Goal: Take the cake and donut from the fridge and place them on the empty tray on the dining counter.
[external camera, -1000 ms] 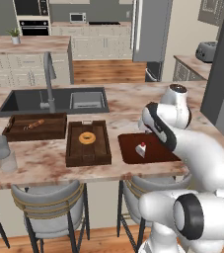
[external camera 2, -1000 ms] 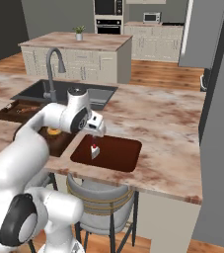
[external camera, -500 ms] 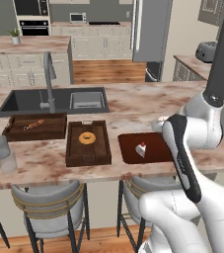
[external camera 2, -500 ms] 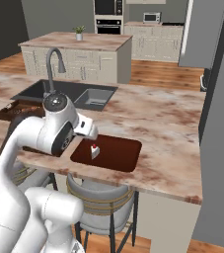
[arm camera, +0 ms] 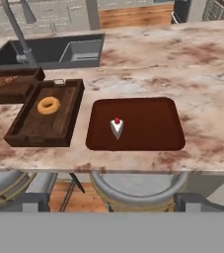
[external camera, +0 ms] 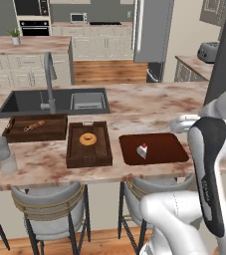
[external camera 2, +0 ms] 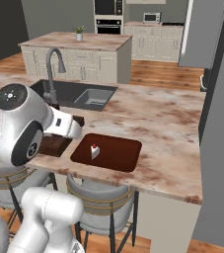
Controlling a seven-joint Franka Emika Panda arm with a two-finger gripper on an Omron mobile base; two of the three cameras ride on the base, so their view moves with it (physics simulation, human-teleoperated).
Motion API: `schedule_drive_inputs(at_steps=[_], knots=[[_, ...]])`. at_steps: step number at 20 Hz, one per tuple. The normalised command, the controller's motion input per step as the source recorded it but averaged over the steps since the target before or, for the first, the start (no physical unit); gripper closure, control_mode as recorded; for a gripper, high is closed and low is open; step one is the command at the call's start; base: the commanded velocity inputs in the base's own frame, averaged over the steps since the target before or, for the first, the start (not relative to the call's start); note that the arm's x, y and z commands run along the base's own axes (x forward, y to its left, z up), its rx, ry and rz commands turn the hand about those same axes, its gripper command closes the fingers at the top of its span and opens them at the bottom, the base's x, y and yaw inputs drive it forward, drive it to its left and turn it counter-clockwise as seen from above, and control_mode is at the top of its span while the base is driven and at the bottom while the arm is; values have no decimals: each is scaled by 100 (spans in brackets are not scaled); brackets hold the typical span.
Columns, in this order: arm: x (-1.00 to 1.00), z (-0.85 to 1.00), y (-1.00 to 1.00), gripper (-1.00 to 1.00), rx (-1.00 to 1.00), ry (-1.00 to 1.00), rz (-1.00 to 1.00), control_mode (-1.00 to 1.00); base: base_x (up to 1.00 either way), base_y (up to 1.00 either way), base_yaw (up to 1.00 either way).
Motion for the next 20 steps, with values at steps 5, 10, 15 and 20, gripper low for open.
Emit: schedule_drive_inputs(at_steps=[5,10,15,20], knots=[[-100,47,34,-100,-13,-17,0,-100,0,0,0],[-100,48,28,-100,-8,-28,0,-100,0,0,0],[-40,38,0,-100,0,0,0,100,-57,9,1],[0,0,0,-100,0,0,0,100,-37,99,5]])
